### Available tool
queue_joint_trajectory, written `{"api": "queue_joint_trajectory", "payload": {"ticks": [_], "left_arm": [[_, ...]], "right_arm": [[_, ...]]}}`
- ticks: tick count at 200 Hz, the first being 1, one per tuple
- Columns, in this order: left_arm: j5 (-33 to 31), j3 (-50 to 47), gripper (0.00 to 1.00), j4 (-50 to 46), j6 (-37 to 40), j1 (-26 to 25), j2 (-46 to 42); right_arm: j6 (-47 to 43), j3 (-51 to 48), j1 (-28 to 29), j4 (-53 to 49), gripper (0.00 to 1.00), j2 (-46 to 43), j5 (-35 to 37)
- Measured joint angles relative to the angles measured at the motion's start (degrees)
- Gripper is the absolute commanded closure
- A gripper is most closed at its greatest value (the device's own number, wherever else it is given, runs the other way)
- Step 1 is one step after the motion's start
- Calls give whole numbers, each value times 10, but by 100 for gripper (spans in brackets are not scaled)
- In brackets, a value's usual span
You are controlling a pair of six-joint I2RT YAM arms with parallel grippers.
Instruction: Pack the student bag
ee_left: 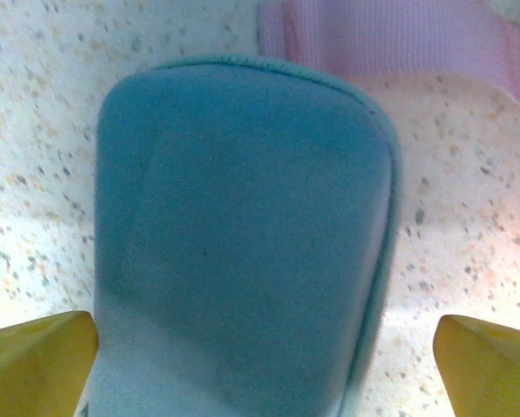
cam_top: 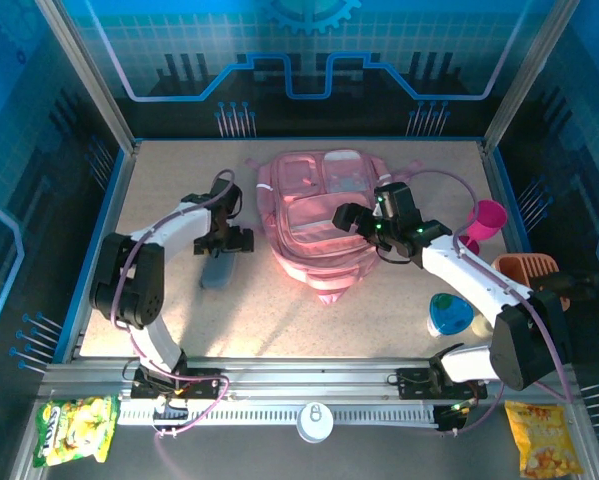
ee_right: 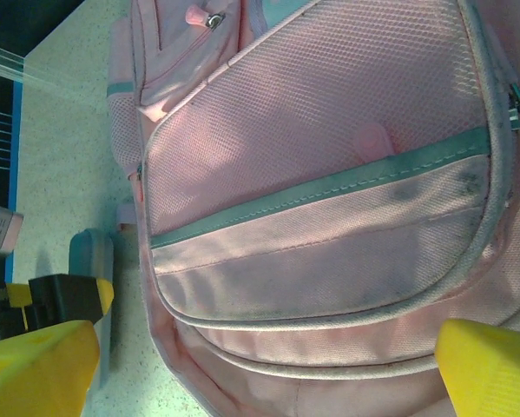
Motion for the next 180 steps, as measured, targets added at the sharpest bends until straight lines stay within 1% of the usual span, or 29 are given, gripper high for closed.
{"api": "queue_joint_trajectory", "payload": {"ticks": [46,80,108,141,180], "left_arm": [[-10,11,1,-3,5,11,42],[-11,11,4,-3,5,15,44],[-10,11,4,-3,4,21,44],[7,14,3,-3,4,35,45],[21,38,4,-5,4,40,68]], "right_arm": [[0,0,0,0,0,1,-3],[1,1,0,1,0,9,-8],[1,1,0,1,0,10,-11],[1,1,0,2,0,10,-15],[5,1,1,2,0,11,-17]]}}
